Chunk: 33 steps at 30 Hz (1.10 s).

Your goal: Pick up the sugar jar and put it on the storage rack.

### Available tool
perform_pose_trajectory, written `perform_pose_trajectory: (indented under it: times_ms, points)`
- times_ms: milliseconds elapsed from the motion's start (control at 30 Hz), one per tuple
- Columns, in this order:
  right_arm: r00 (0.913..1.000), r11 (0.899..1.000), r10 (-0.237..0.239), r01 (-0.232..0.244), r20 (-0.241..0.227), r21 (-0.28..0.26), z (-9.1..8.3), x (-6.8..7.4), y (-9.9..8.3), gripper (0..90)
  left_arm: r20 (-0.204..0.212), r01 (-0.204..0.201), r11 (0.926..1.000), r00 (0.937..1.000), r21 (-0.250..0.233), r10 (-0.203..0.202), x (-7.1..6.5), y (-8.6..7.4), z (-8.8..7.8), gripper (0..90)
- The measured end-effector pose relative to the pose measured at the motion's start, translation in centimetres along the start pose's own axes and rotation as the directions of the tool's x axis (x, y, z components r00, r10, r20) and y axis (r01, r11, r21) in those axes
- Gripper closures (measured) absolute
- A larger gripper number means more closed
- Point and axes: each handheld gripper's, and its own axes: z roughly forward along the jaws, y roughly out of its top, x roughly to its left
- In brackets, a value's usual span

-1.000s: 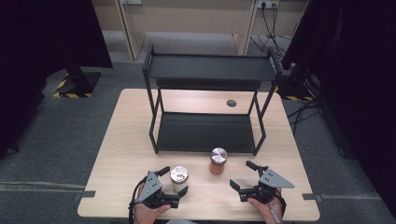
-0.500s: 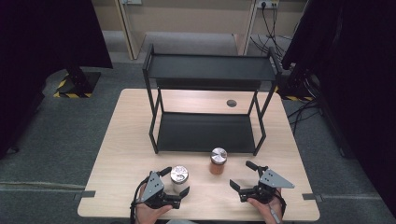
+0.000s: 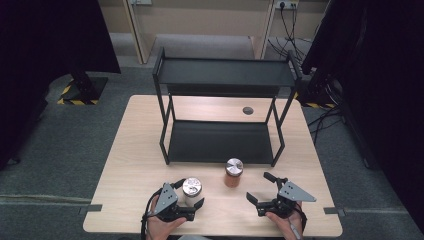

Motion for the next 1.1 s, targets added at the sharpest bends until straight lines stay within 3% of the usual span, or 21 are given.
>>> perform_pose_trajectory:
  times_ms: [200, 500, 933, 1100]
  points:
    - [1.0, 1.0, -0.004, 0.004, 0.0, -0.004, -0.02, -0.02, -0.02, 0.4, -0.008, 0.002, 0.9999, 1.0, 0.015, -0.002, -0.02, 0.17, 0.16, 15.7]
    - [1.0, 1.0, -0.004, 0.004, 0.002, -0.007, -0.08, 0.0, -0.03, 0.4, -0.02, -0.009, 0.9993, 0.9997, 0.037, 0.01, -0.03, 0.52, 0.18, 30.2]
    - [1.0, 1.0, -0.003, 0.003, -0.004, -0.009, 0.0, 0.02, -0.06, 0.4, -0.033, -0.023, 0.9991, 0.9992, 0.035, 0.024, -0.41, 0.53, 0.14, 31.1]
    - [1.0, 1.0, -0.002, 0.002, -0.004, -0.012, -0.02, 0.01, -0.09, 0.4, -0.005, -0.001, 0.9993, 1.0, 0.037, 0.001, -0.11, 0.7, 0.03, 31.2]
